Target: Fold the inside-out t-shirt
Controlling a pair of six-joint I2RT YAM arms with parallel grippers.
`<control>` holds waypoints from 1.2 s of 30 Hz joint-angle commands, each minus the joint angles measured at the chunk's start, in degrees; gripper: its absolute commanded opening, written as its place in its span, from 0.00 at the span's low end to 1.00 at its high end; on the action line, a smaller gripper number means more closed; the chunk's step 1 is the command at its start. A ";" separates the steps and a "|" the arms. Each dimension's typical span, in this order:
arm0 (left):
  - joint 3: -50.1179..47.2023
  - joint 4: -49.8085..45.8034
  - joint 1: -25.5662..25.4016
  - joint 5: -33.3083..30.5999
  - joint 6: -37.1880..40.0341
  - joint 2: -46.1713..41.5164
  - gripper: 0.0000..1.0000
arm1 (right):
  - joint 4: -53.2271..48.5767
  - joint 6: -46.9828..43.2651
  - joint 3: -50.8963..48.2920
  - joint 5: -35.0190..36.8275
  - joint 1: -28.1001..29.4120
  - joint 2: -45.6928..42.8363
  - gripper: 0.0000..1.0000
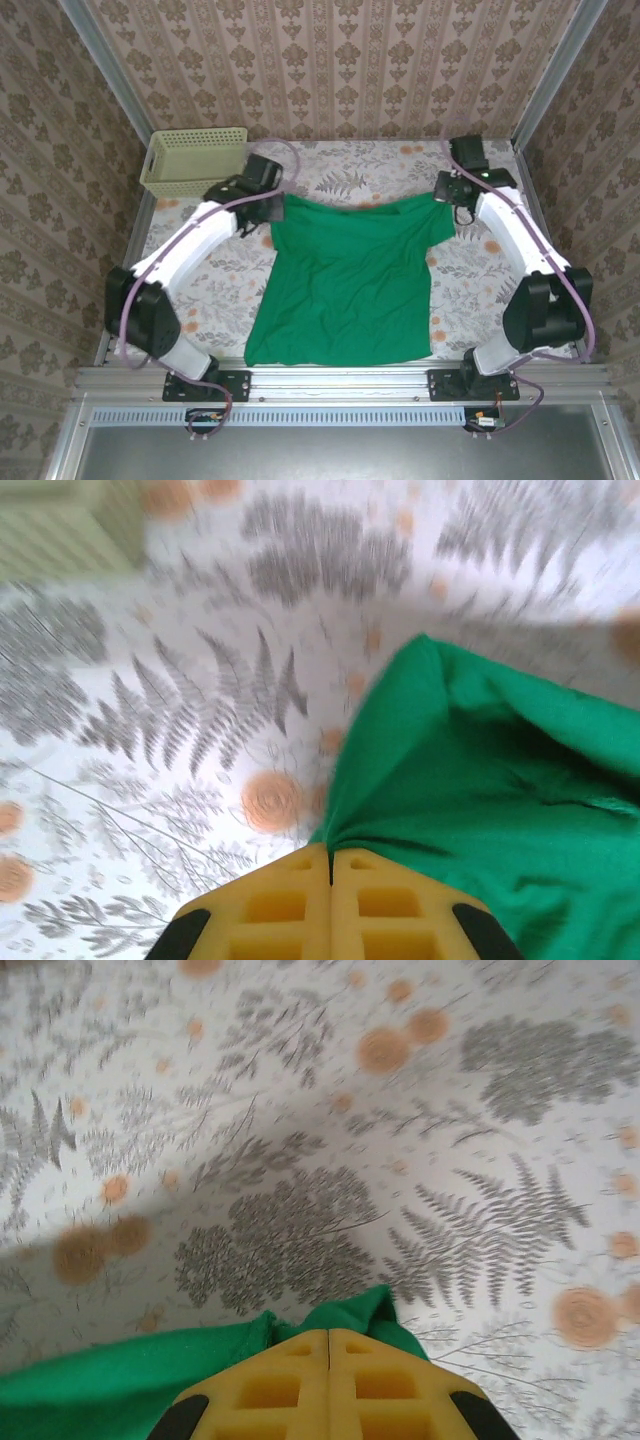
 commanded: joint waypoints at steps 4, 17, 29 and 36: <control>5.65 -1.75 5.63 7.71 4.53 -13.04 0.00 | -3.39 0.70 9.06 -3.73 -0.61 -11.07 0.00; 9.05 -1.40 5.75 16.32 7.37 -32.28 0.00 | -6.88 -1.65 18.41 -14.05 0.76 -28.34 0.00; 9.73 3.16 5.82 27.92 6.36 -45.26 0.00 | -10.51 -1.38 27.39 -18.39 0.80 -38.48 0.00; 10.41 6.13 5.76 27.56 6.01 -44.34 0.00 | -9.02 -1.29 31.11 -16.00 0.79 -37.44 0.00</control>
